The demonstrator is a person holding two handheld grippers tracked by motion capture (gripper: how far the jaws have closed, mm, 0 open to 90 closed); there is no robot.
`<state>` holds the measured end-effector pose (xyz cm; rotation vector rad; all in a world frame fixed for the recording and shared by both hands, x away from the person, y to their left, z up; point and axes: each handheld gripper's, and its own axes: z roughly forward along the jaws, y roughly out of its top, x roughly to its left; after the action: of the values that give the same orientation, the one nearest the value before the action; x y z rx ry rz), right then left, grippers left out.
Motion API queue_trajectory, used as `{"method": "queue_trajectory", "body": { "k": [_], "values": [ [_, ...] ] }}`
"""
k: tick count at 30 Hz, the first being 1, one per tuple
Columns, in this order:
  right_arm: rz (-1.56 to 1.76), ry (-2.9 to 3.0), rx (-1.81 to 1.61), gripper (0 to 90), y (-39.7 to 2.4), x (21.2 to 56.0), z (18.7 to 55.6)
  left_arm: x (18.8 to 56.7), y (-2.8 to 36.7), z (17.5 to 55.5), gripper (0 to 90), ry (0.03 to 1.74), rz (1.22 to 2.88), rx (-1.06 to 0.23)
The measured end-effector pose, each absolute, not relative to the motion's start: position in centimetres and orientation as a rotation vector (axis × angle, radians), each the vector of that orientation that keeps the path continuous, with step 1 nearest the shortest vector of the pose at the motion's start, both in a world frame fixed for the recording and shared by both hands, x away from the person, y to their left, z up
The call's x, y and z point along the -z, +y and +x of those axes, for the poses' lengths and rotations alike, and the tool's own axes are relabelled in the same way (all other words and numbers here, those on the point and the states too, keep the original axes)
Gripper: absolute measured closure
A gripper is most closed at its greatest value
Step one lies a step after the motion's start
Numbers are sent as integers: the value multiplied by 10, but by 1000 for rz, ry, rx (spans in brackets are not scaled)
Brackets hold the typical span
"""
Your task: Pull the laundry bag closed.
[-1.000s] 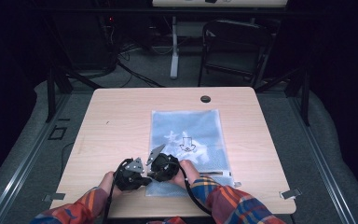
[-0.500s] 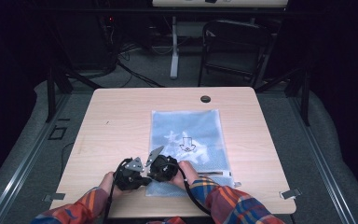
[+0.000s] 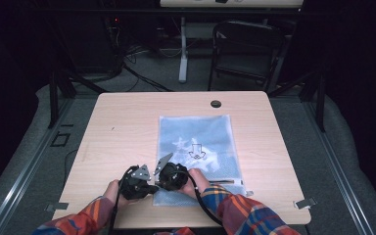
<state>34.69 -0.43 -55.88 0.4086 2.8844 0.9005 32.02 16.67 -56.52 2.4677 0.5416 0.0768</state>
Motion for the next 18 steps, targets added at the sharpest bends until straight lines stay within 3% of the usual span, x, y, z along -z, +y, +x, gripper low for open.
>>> {"method": "queue_trajectory", "body": {
  "k": [18],
  "values": [
    [391,2888,-869,820,-9,556,348,565,163,320,900,600,2470,-58]
  ]
}}
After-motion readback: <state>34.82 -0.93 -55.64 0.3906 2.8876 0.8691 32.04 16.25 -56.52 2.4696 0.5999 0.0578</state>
